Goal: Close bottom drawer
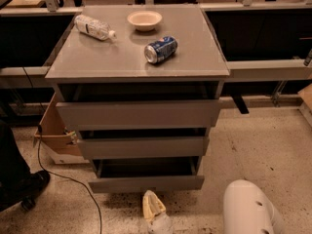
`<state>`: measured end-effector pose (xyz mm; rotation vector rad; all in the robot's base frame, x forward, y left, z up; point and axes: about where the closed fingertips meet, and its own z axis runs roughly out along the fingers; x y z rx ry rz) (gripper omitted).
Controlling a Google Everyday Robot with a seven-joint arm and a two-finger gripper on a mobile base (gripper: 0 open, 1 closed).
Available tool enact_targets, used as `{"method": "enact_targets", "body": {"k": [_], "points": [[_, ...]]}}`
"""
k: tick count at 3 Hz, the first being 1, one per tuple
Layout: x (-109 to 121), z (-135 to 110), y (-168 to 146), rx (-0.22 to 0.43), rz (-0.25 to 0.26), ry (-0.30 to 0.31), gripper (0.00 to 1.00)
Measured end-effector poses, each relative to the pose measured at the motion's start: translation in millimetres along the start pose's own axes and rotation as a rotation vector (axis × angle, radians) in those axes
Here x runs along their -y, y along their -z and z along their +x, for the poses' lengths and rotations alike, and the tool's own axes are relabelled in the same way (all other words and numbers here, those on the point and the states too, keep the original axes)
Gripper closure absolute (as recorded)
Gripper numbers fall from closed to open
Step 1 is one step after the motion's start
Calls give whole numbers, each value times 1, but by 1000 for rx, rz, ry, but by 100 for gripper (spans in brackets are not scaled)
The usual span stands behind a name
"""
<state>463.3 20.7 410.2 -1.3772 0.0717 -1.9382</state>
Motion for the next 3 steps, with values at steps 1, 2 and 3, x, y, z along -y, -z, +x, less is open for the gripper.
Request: {"method": "enact_targets", "body": {"k": [1, 2, 3], "points": [[-9, 54, -41, -150, 94, 117, 100], [-13, 96, -53, -200, 121, 212, 100], [-12, 155, -59, -219, 77, 346, 100]]}}
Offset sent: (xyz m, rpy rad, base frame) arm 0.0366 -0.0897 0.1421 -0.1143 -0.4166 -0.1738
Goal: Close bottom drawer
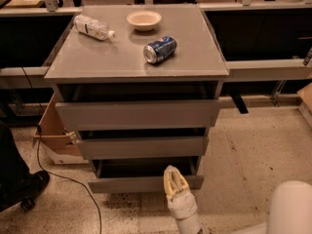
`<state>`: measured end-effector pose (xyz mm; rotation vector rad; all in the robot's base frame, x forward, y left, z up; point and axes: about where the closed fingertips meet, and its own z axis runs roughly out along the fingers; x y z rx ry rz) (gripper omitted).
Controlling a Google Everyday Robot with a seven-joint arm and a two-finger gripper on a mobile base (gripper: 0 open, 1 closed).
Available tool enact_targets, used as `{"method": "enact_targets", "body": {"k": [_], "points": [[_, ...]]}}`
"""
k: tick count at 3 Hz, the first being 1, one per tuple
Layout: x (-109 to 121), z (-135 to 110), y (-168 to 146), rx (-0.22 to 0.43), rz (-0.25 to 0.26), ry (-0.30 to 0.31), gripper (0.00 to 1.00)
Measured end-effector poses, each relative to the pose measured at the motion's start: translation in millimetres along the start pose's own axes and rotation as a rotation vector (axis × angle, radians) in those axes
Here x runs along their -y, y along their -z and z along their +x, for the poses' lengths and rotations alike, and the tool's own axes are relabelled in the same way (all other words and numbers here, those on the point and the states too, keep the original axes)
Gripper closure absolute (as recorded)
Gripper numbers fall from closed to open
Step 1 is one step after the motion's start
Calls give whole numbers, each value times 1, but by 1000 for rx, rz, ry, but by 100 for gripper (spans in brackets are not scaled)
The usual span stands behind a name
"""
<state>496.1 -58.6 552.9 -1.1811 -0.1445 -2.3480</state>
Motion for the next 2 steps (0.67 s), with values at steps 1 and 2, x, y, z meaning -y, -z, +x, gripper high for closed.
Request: {"method": "enact_targets", "body": {"k": [1, 2], "points": [[0, 74, -17, 116, -30, 222, 100], [24, 112, -19, 240, 1, 377, 100]]}}
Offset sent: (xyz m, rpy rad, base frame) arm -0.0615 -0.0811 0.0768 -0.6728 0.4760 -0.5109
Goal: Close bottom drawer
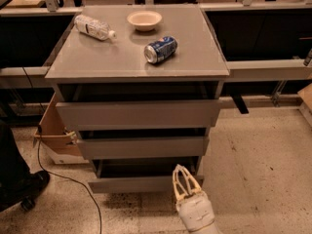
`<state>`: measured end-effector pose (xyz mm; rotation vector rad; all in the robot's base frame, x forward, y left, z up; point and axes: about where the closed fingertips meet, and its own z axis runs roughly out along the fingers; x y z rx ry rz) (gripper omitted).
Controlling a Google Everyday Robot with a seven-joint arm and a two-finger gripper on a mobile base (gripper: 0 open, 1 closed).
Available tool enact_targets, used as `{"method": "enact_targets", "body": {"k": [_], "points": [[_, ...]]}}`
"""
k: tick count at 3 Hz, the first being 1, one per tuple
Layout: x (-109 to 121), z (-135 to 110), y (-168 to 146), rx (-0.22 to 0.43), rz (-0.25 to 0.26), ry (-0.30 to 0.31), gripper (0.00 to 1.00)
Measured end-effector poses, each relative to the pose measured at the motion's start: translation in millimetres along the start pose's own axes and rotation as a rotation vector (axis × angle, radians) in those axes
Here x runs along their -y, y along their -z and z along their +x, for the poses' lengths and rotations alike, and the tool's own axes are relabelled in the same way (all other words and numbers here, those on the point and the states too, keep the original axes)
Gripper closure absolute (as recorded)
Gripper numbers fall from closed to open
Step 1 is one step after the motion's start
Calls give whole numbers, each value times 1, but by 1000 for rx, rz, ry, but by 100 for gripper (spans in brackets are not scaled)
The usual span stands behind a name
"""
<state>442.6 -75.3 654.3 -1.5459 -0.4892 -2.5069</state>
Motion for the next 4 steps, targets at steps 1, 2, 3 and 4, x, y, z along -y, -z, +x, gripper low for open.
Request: {"method": "enact_targets", "body": {"k": [1, 2, 3, 4], "points": [[6, -22, 7, 194, 12, 174, 98], [-2, -33, 10, 236, -8, 210, 75], [0, -43, 18, 254, -42, 167, 52], [-11, -61, 10, 301, -40, 245, 47]]}}
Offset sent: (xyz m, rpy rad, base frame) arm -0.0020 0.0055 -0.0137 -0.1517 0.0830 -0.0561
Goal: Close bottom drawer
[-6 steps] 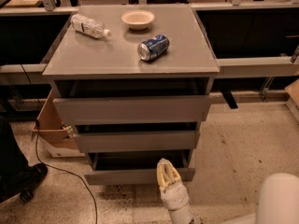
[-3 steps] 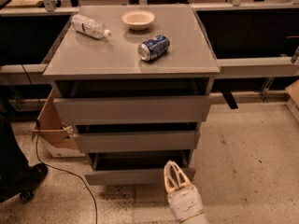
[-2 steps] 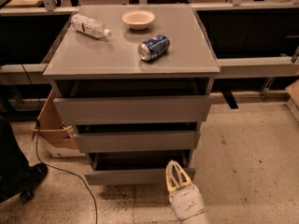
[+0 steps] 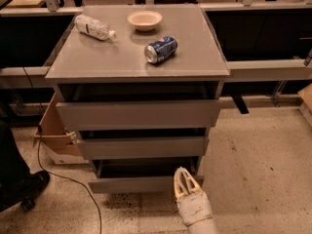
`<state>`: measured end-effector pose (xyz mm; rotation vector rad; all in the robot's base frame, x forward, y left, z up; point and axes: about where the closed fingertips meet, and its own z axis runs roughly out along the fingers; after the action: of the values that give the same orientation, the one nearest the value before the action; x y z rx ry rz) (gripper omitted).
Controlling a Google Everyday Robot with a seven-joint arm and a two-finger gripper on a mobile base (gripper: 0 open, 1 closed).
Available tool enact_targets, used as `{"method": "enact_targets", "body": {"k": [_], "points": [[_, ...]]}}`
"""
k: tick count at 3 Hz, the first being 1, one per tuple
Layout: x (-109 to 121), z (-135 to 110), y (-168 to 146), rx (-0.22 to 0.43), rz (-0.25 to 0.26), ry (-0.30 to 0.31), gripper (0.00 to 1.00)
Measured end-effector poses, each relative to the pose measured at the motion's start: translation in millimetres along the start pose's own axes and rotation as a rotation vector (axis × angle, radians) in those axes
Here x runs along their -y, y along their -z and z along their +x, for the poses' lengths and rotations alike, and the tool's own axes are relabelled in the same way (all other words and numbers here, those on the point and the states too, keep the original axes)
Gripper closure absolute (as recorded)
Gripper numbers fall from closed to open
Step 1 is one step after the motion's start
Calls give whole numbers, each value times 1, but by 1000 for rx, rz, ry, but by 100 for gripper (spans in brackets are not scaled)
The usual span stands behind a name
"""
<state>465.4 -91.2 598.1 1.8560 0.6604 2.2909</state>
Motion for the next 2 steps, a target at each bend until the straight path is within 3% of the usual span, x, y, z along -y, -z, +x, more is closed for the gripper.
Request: {"method": "enact_targets", "body": {"k": [1, 2], "points": [[-30, -11, -28, 66, 7, 141, 70], [-61, -45, -63, 186, 38, 238, 99]]}}
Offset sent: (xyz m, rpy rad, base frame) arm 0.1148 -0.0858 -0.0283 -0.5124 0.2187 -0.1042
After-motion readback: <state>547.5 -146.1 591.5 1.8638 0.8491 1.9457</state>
